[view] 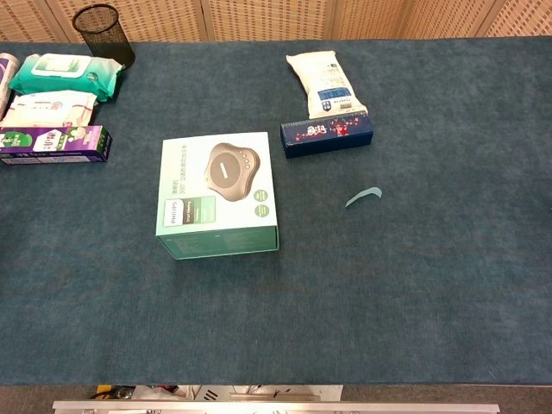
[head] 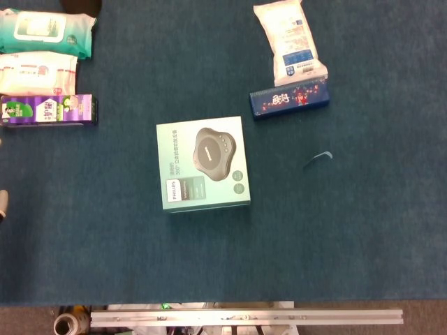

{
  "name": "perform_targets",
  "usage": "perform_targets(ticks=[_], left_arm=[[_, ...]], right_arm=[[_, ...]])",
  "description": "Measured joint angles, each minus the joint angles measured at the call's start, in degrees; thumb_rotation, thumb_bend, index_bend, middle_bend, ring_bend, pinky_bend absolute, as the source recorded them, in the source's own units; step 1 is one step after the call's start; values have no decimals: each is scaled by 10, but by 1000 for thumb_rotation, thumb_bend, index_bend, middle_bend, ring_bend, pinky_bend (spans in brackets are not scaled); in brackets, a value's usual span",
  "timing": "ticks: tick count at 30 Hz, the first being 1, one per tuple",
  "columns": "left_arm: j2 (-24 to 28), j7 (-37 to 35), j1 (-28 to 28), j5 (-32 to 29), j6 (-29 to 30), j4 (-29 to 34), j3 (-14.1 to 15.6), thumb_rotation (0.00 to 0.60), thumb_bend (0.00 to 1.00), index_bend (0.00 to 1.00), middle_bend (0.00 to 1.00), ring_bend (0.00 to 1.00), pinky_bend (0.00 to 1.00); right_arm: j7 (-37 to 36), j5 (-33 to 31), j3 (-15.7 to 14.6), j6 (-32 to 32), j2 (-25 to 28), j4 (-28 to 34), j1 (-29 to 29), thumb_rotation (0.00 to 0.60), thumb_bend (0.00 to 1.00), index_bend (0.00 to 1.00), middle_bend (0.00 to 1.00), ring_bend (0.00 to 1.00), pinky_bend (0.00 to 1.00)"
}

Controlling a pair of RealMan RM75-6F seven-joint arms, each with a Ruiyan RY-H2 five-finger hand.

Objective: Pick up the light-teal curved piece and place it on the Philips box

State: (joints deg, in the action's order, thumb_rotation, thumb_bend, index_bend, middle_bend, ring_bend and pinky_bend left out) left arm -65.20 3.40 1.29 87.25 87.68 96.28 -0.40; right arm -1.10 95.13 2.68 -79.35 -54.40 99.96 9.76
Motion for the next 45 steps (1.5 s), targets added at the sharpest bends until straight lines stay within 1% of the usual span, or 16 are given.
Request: perform_targets(ticks=[4, 7, 11, 15, 21, 29, 33, 45], left_arm=[[0, -2, -2, -1, 3, -1, 0, 600, 392, 145, 278, 221, 213], [0, -3, -4, -4, 3, -2, 0, 600, 392, 145, 278, 221, 212], [0, -4, -5, -12, 2, -3, -3, 600, 392, 145, 279, 221, 213], [0, -3, -3, -19, -4, -3, -5, 600, 392, 145, 279, 221, 213], [-2, 0, 1, -30, -15, -3, -8, 600, 392, 145, 279, 221, 212], [-5, 7, 8, -35, -26, -2, -11, 600, 392, 145, 279, 221, 212], [-9, 8, 11, -37, -31, -3, -12, 600, 392, 145, 278, 221, 213], [-15, 11, 16, -38, -40, -7, -11, 600, 392, 145, 279, 221, 212]], right_arm=[[30, -3, 6, 48, -4, 12, 30, 600, 303, 529, 951, 983, 1000], [55, -13, 10, 95, -12, 20, 57, 600, 303, 549, 994, 1000, 1000], [94, -36, 16, 160, -33, 25, 97, 600, 303, 578, 1000, 1000, 1000], [130, -64, 24, 219, -70, 21, 140, 600, 289, 582, 1000, 1000, 1000], [183, -108, 31, 279, -130, -1, 189, 600, 266, 582, 1000, 1000, 1000], [237, -153, 35, 315, -201, -41, 233, 600, 261, 581, 1000, 1000, 1000], [261, -175, 30, 331, -230, -61, 249, 600, 255, 531, 1000, 1000, 1000], [302, -221, 18, 339, -298, -115, 279, 600, 254, 522, 1000, 1000, 1000]])
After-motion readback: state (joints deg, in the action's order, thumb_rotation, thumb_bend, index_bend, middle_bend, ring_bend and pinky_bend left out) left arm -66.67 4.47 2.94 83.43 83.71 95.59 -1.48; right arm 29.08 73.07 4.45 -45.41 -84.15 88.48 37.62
